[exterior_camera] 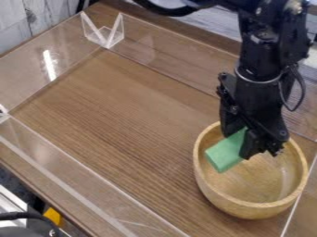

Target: Remove the green block from inside the brown bowl and put it on the table

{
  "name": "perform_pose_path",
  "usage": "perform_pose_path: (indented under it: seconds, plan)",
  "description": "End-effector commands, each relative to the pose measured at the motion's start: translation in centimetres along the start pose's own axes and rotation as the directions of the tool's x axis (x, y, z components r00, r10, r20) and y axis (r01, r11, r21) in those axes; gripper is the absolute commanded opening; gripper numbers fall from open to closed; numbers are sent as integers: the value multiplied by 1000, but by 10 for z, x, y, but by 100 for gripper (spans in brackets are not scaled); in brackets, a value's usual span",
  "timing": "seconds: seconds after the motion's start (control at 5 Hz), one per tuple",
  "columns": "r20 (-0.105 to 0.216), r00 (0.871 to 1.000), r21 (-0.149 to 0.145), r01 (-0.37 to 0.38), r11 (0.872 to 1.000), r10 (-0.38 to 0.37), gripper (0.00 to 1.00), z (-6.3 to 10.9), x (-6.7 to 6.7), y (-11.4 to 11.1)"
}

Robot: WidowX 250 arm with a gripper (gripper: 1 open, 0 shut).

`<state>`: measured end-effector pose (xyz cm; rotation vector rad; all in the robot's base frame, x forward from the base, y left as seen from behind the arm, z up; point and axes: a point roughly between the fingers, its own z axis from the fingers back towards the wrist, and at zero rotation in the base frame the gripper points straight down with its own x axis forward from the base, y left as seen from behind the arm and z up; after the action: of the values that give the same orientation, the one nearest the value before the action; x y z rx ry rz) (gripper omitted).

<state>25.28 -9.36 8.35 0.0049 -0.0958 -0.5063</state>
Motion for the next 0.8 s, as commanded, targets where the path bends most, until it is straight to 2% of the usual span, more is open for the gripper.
perform_pose_path:
  seconds: [0.0,0.6]
  plan:
    - [82,996,18,-25,1000,23,0,21,10,6]
    - [91,995,27,-44,999,41,0,25,9,9]
